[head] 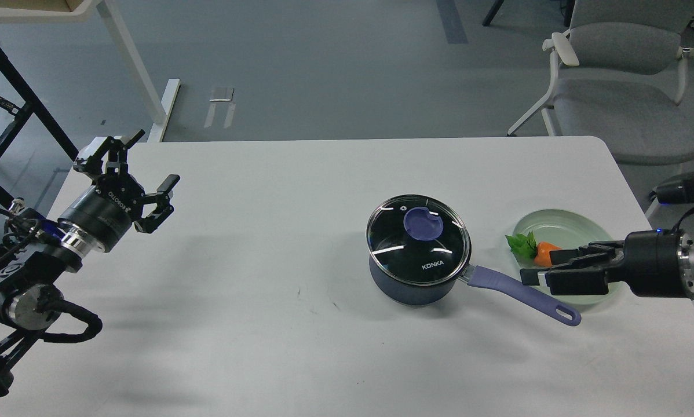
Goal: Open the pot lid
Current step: 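Move the right gripper down to the purple saucepan handle, then close the right gripper on the purple handle to steady the saucepan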
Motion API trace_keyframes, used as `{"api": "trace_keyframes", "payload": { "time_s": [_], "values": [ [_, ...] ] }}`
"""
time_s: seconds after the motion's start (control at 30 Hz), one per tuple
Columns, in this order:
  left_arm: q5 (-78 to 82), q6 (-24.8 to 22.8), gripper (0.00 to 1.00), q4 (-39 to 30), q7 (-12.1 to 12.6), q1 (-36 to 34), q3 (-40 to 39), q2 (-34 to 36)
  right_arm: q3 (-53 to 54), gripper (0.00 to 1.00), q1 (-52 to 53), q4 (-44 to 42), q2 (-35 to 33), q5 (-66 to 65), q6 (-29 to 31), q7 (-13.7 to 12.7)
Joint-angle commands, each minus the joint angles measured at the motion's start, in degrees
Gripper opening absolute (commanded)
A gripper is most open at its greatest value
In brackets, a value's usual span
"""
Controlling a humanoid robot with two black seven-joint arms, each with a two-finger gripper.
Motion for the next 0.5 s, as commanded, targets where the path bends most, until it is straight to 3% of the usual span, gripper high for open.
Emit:
{"api": "trace_keyframes", "payload": {
  "time_s": [0.0,0.2,0.47],
  "values": [
    [0.0,0.0,0.99,-0.2,0.0,0.0,0.0,0.1,-0.3,0.99,0.0,0.0,1.7,-8.4,-0.9,0.0],
    [0.0,0.0,0.99,-0.6,0.0,0.0,0.0,0.3,-4.5,0.99,0.5,-0.6,3.7,-16.4,-3.8,0.0],
    [0.1,0.2,0.99,-1.1,0.1,0.0,0.1,0.1,-9.0,0.96,4.8,-4.3,7.4,-17.1,-4.7,0.0]
  ]
}}
